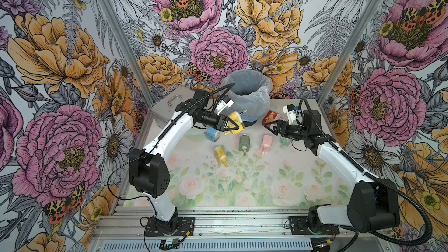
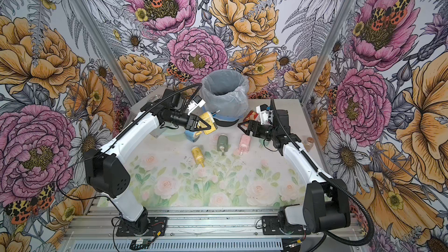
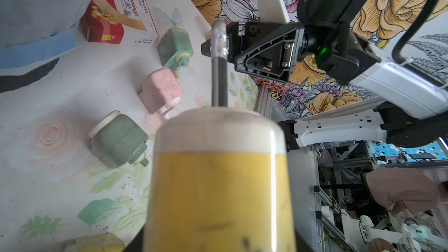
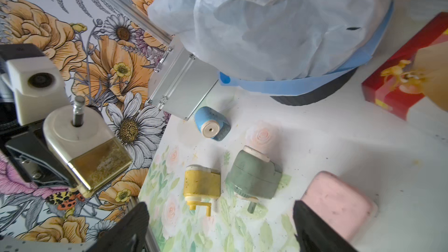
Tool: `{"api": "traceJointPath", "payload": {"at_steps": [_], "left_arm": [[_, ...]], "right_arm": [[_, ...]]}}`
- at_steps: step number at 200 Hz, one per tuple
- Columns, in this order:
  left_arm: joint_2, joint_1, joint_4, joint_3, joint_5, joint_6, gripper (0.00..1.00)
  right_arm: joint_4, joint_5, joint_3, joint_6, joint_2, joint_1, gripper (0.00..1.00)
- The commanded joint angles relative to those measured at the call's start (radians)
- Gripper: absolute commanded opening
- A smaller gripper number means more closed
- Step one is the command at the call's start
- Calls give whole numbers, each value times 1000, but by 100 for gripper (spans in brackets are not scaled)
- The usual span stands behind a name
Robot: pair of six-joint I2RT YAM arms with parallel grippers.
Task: Take out the pencil sharpener tray and clean the shavings
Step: Open the container of the pencil sharpener.
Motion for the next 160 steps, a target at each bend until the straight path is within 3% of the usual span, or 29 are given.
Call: {"api": "traceJointPath", "payload": {"at_steps": [1, 27, 91, 122, 160], "left_arm": [[-13, 28, -4, -27, 115, 58, 2], [-31, 18, -5, -48, 23, 67, 0], [-101, -28, -4, -92, 172, 83, 0], [-111, -30, -4, -88, 268, 58, 0], [-173, -82, -3, -129, 273, 101, 0]], "right_arm": [[70, -115, 10, -14, -18, 21, 91], [166, -194, -4, 28, -17, 52, 82], [117, -361, 48, 11, -44, 158, 75], [90, -373, 61, 17, -85, 192, 70], [74, -387, 80, 19, -118, 221, 70]]}}
